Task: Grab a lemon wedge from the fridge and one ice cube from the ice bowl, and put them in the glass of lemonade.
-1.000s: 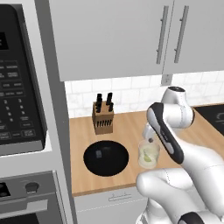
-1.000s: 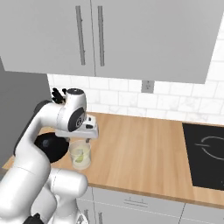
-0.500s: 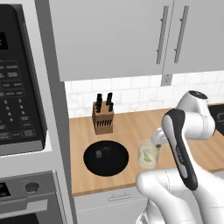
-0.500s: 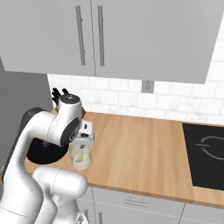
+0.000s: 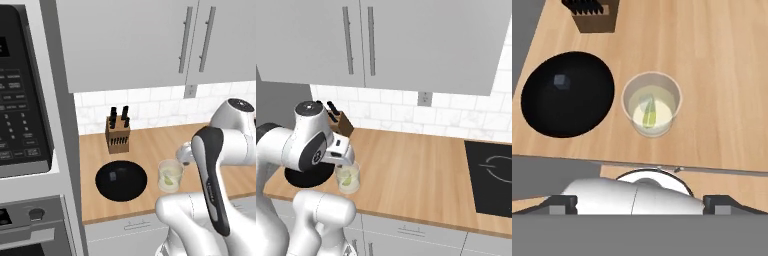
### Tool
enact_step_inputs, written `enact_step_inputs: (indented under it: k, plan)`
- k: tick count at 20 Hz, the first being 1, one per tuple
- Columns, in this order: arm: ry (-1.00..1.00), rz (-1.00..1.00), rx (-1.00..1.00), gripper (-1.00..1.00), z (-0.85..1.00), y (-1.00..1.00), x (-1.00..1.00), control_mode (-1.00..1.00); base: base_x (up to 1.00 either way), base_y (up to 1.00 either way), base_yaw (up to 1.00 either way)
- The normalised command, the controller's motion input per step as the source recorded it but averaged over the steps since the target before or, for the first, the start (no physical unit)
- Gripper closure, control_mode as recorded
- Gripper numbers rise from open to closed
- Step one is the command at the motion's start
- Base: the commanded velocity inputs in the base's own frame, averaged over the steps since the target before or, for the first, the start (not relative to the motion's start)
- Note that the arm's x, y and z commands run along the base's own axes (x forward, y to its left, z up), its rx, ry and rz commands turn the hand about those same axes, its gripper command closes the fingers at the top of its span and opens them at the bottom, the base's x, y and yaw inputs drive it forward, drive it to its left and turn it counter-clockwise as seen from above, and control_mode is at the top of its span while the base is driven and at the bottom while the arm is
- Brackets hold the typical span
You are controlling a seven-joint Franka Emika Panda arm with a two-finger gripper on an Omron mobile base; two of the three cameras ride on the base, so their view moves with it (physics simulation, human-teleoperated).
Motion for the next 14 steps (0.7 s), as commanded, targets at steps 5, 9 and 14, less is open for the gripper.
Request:
enact_step_inputs:
  k: [5, 9, 14]
  plan:
    - [-0.05, -0.16, 0.01, -1.0, 0.3, 0.0, -0.38, -1.0, 0.0, 0.0, 0.0]
    - [-0.13, -0.15, 0.05, -1.0, 0.08, 0.0, -0.39, -1.0, 0.0, 0.0, 0.0]
    - [-0.13, -0.18, 0.03, -1.0, 0.03, 0.0, -0.21, -1.0, 0.0, 0.0, 0.0]
